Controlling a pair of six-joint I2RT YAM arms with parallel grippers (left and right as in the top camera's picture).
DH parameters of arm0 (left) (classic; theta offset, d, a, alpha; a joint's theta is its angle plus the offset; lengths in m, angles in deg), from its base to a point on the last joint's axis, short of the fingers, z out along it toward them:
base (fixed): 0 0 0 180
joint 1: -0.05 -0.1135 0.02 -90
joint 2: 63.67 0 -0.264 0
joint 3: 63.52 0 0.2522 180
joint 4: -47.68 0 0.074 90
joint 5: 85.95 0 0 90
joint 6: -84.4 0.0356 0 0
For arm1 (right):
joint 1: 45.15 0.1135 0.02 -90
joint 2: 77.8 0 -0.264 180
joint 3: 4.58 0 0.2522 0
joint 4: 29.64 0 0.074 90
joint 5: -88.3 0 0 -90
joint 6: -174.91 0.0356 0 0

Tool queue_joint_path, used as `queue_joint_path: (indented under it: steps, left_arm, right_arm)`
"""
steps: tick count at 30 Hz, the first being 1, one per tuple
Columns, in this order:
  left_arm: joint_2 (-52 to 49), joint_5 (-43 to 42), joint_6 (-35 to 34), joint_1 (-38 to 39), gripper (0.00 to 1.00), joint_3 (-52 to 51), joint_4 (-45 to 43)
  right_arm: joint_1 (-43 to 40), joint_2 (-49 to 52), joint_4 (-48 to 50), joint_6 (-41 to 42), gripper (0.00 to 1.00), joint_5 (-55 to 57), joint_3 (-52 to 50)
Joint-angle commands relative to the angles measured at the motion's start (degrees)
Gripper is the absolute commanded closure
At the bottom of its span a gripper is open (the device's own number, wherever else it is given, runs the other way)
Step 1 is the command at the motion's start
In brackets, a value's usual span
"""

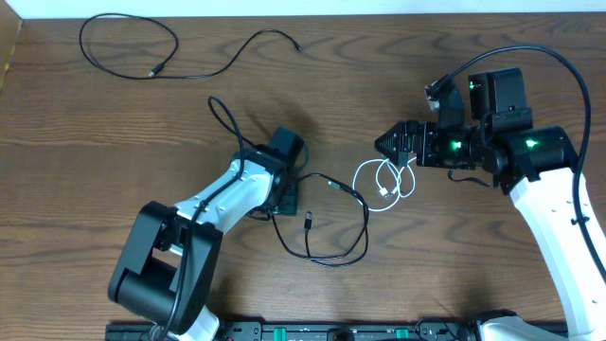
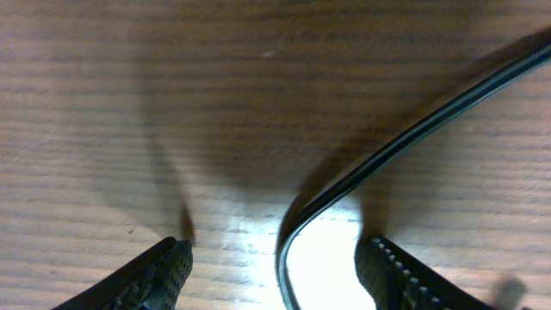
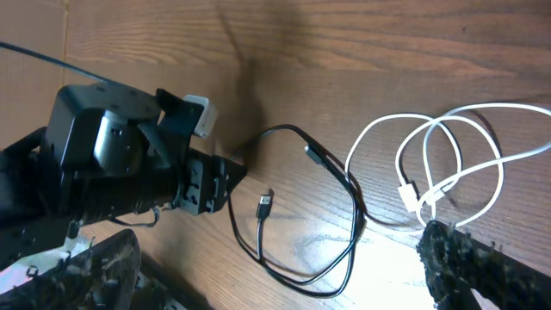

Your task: Untangle cables

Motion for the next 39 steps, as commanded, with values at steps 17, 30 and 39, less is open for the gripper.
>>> queue_joint_path:
  steps: [17,30,39]
  left_arm:
    - [-10.0,-7.7,0.8,-4.9,0.7,-1.2,-1.3]
    - [-8.9,-7.7,0.8,-4.9,0.93,0.4,2.8]
    - [8.5,-12.8,0.8,-4.9,0.93,8.3,9.9]
  right_arm:
    - [-0.2,0.0,-0.5,0.3,0.01,0.0,0.5]
    - [-0.2,0.0,-0.5,0.3,0.01,0.0,0.5]
    - [-0.1,0.0,-0.5,0.3,0.01,0.0,0.5]
